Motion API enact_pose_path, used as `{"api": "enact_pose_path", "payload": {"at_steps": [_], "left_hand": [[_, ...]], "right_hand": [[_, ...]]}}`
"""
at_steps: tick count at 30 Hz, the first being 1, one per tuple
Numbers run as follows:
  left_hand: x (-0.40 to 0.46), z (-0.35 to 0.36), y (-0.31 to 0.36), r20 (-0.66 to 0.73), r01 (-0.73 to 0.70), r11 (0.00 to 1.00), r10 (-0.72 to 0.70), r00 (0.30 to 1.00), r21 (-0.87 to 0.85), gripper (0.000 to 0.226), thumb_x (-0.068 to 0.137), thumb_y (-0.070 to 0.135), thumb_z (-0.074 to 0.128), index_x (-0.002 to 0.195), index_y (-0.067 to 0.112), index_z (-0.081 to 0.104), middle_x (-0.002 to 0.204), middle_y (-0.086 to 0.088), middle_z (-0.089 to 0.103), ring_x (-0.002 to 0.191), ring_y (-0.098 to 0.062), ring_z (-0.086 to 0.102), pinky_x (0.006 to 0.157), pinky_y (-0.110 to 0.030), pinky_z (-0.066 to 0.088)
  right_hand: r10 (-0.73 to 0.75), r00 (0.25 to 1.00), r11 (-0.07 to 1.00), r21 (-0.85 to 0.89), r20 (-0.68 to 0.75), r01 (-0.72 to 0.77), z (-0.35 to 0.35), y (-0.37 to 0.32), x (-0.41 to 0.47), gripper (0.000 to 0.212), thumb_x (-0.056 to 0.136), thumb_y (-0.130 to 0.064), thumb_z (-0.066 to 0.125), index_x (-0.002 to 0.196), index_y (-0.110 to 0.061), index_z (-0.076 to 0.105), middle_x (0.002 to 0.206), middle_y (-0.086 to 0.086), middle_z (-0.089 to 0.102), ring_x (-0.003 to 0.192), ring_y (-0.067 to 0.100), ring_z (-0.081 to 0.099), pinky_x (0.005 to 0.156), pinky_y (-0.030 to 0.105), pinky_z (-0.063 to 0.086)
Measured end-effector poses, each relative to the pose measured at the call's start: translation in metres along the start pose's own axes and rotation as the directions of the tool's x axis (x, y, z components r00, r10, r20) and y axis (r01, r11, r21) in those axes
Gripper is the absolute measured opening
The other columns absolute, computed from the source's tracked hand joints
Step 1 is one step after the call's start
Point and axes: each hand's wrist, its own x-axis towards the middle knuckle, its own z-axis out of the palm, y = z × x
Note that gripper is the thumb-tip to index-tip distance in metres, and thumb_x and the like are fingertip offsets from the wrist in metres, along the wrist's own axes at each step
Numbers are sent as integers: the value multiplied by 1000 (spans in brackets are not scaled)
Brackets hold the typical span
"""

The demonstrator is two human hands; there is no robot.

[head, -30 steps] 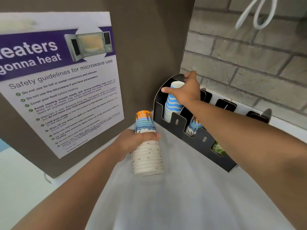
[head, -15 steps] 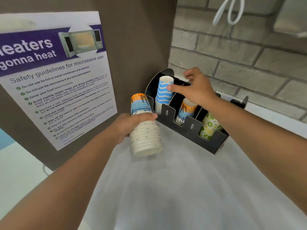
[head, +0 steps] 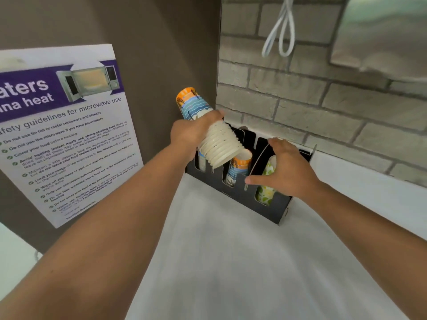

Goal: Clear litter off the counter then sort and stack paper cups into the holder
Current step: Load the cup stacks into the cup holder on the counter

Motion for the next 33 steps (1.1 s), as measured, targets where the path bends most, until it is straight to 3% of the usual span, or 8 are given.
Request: {"api": "enact_pose_path", "payload": {"at_steps": [3,7,13,17,22,28,33], "left_hand": [[11,19,6,-47,-103,993,106,993,60,53,48,50,90,83,16,70,83,-1,76,74,-17,74,76,-41,62],[22,44,7,-75,-266,937,289,954,226,51,48,60,85,76,20,70,77,5,75,70,-11,73,74,-40,62],[16,56,-29,99,-508,741,522,847,439,57,58,63,81,98,24,72,88,13,74,81,3,69,76,-26,59],[15,54,-57,213,-552,660,525,824,509,72,57,68,80,111,23,63,100,14,72,92,-1,67,82,-24,56],[7,53,-67,270,-584,690,520,811,427,78,55,57,88,114,24,49,106,15,64,95,0,61,77,-7,46],[3,52,-72,255,-568,732,507,823,376,83,56,49,91,121,21,49,112,10,62,98,-2,61,75,1,44],[-1,43,-71,232,-553,736,503,833,392,87,61,49,89,131,15,49,120,5,60,107,-6,57,84,-7,45]], "right_hand": [[11,999,998,-69,45,-8,4,4,9,130,57,-72,76,154,-13,14,161,8,16,149,23,12,120,37,17],[30,998,995,-95,54,-25,7,6,15,131,57,-73,75,155,-13,10,163,6,10,150,21,11,120,34,16],[10,1000,989,-145,26,-6,8,8,17,124,65,-68,73,155,-13,8,163,4,7,150,18,11,118,32,17],[11,1000,986,-168,7,-9,11,8,17,122,67,-68,72,155,-13,10,163,4,9,149,19,13,117,32,19],[20,1000,986,-165,-4,-20,13,8,18,122,65,-67,74,155,-13,11,163,4,10,149,19,15,116,34,23],[34,999,989,-143,-9,-35,15,10,18,122,63,-66,75,155,-15,13,163,3,11,149,18,16,114,37,29],[42,999,991,-125,1,-41,12,9,17,121,64,-64,77,154,-14,13,163,4,13,149,20,16,114,39,28]]}}
